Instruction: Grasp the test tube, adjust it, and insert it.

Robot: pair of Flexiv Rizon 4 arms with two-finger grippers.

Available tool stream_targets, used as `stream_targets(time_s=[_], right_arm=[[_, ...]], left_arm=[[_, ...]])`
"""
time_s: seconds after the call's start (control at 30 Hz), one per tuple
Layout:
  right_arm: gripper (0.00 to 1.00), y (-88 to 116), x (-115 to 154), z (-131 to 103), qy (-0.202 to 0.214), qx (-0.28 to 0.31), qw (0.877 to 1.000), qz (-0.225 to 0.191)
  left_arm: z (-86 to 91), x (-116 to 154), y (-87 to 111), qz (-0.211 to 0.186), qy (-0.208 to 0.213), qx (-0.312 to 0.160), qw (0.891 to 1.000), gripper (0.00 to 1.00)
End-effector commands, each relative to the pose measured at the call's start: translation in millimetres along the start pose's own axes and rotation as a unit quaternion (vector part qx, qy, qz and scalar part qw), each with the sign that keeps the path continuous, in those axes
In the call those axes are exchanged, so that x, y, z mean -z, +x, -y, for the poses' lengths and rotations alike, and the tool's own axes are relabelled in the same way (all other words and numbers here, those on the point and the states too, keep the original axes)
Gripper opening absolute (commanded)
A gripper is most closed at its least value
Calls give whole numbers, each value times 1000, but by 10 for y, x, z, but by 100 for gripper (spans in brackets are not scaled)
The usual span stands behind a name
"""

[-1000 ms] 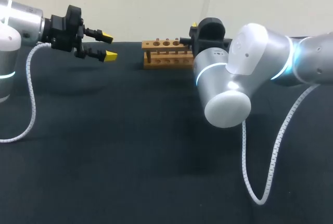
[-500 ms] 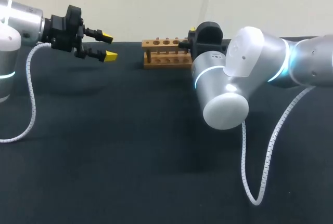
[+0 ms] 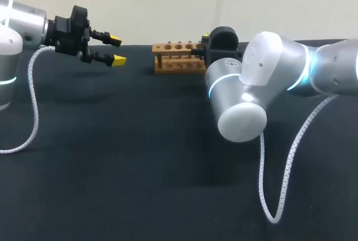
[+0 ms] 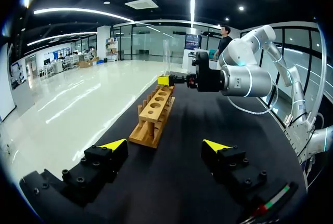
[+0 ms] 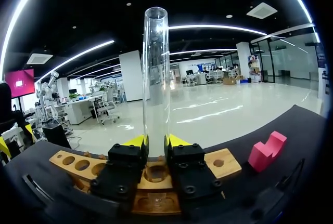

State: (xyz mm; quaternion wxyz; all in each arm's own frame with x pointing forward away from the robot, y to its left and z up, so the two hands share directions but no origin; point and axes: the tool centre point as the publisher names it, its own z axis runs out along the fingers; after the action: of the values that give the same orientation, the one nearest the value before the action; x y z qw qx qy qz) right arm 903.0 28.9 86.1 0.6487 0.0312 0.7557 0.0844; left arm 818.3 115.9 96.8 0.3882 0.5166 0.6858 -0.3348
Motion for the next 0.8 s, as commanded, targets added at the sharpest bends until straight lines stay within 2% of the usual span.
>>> stream_targets(time_s=[0.03, 0.1, 0.2, 0.37, 0.8], right_arm=[[33, -7, 33, 35, -25, 1, 1000, 3], [40, -20, 39, 32, -25, 1, 1000, 4], [36, -30, 42, 26, -27, 3, 1000, 6], [38, -55, 53, 5, -29, 5, 1000, 9], [38, -144, 157, -109, -32, 14, 999, 18]], left_arm=[[9, 0, 12, 2, -1, -1, 1000, 100], [9, 0, 12, 2, -1, -1, 1000, 100], [9, 0, 12, 2, -1, -1, 1000, 100], [9, 0, 12, 2, -1, -1, 1000, 100], [9, 0, 12, 2, -1, -1, 1000, 100]])
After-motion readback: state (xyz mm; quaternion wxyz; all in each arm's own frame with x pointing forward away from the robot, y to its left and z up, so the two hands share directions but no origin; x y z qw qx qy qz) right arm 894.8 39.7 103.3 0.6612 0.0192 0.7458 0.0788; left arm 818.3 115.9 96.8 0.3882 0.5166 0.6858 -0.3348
